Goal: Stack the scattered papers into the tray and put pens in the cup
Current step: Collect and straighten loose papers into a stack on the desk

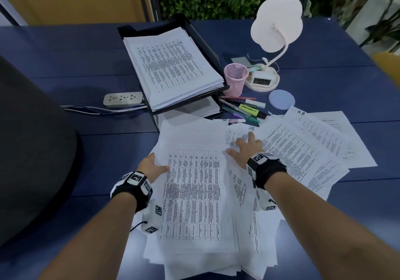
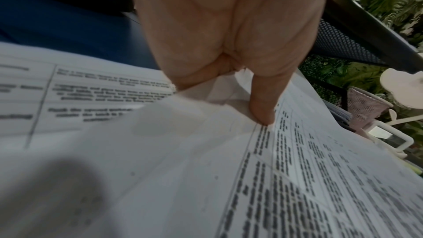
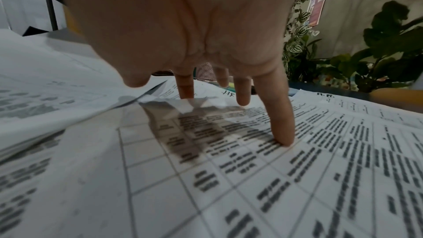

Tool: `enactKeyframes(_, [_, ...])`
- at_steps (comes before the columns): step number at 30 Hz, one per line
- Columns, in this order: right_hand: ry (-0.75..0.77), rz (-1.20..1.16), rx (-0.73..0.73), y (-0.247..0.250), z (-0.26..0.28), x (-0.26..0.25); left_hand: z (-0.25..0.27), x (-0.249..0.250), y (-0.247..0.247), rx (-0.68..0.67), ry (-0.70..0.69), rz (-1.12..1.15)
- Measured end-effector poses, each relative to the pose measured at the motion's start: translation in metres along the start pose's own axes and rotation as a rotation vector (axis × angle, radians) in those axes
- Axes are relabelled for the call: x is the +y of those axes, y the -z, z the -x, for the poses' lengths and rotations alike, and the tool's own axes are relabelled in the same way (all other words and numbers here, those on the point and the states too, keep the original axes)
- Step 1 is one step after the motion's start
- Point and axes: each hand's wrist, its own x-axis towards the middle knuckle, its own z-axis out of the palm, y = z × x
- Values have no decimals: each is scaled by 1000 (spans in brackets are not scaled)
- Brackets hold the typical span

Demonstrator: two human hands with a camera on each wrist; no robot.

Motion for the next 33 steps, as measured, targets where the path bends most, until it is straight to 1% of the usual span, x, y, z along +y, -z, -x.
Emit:
enactKeyframes(4, [-87, -18, 49, 8, -1, 0, -2, -1, 1, 1, 3, -28])
enactKeyframes(7, [-205, -105, 64, 14, 1, 2, -1, 1, 1, 1, 3, -61])
enactKeyframes(9, [-226, -163, 59, 18, 2, 5, -2, 1, 2, -5, 5, -61])
enactKeyframes(11, [-187, -241, 66, 23, 3, 4, -2, 0, 2, -10, 4, -66])
enactKeyframes(13, [-128, -345, 116, 25, 8, -4, -4, -1, 1, -12, -4, -62])
enactKeyframes(15, [-85, -516, 186, 26, 17, -20, -6, -3, 1, -3, 3, -54])
enactKeyframes(16, [-60, -606, 196, 25, 23, -31, -7, -4, 1, -5, 6, -52])
enactKeyframes(17, [-26, -686, 176, 22, 29, -41, -7, -4, 0, -7, 8, -49])
enactKeyframes(18, [25, -750, 124, 18, 36, -51, -8, -4, -2, -6, 4, -48])
enactKeyframes(21, [230, -817, -67, 5, 57, -73, -4, 1, -5, 12, 8, -51])
enactKeyframes(22, [276, -839, -118, 2, 63, -77, -5, 2, -6, 14, 10, -36])
enactKeyframes(24, [284, -889, -170, -5, 66, -75, -3, 3, -5, 6, 3, -29])
enactKeyframes(25, [250, -894, -151, -7, 65, -70, -1, 3, -3, -2, 1, -24])
enactKeyframes(26, [189, -862, -86, -8, 63, -63, -2, 2, -3, -8, -1, -14])
enactKeyframes(28, [-13, -672, 124, -10, 54, -42, 1, 1, 0, -19, -12, 16])
enactKeyframes(29, [-134, -568, 196, -11, 50, -29, 0, -1, 1, -24, -18, 25])
enactKeyframes(30, [-244, -499, 215, -12, 47, -15, -3, -5, 1, -33, -25, 53])
enactKeyframes(32, [-408, -475, 132, -14, 42, 5, -4, -7, 1, -58, -43, 132])
enactKeyframes(33, [-452, -511, 85, -16, 40, 13, 1, -2, 2, -72, -57, 170])
